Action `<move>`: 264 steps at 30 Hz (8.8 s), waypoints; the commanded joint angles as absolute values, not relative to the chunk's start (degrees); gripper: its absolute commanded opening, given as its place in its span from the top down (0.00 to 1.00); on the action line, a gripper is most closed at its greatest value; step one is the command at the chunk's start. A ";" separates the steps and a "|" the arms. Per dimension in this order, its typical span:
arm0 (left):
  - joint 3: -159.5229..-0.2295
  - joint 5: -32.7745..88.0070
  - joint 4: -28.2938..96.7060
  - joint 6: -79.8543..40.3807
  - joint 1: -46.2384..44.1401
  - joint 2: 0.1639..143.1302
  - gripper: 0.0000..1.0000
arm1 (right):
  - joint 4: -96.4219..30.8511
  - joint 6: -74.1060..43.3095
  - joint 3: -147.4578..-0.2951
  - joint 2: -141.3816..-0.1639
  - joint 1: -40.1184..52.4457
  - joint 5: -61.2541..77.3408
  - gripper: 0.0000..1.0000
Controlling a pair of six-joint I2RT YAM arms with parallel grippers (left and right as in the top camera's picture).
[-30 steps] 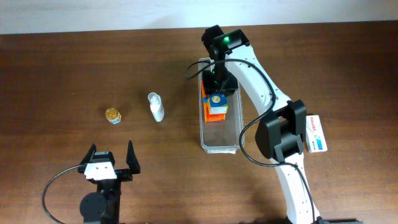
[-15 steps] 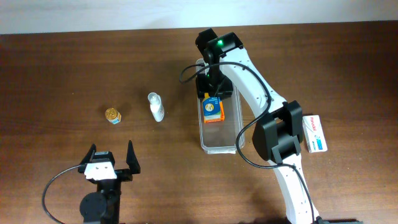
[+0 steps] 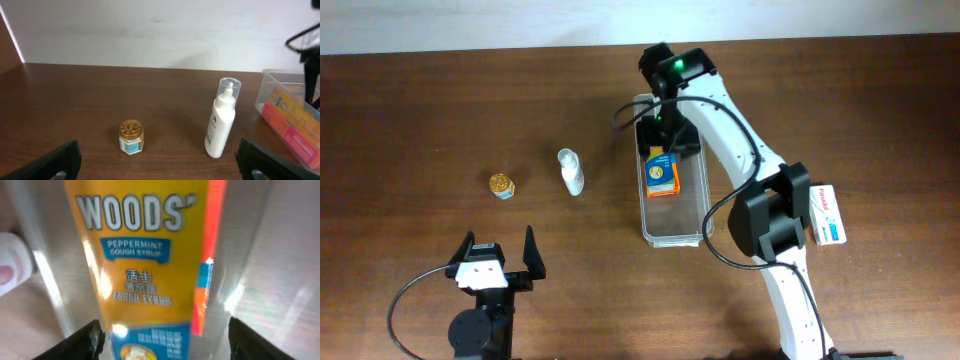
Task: Pack container
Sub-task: 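Lower the yellow box into the container beside the orange box, release, then move the right gripper to the white Panadol box, then lower the right gripper around the Panadol box and close on it, then lift the Panadol box and carry it over the container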
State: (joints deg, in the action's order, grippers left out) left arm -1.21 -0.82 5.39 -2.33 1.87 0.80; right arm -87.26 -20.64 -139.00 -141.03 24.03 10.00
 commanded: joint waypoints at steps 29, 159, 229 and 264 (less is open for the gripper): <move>-0.84 -0.36 5.28 -1.43 2.15 0.45 0.01 | -97.34 2.02 -109.36 -94.00 -4.80 0.95 0.02; -0.84 -0.36 5.28 -1.45 2.15 0.45 0.00 | -66.70 15.59 -84.38 -109.34 -20.27 8.36 0.49; -0.84 -0.36 5.28 -1.45 2.15 0.45 0.01 | -50.24 15.57 -67.59 -111.07 -20.27 3.20 0.56; -0.84 -0.36 5.28 -1.43 2.15 0.45 0.01 | -92.25 4.99 -111.20 -110.96 -7.44 24.75 0.60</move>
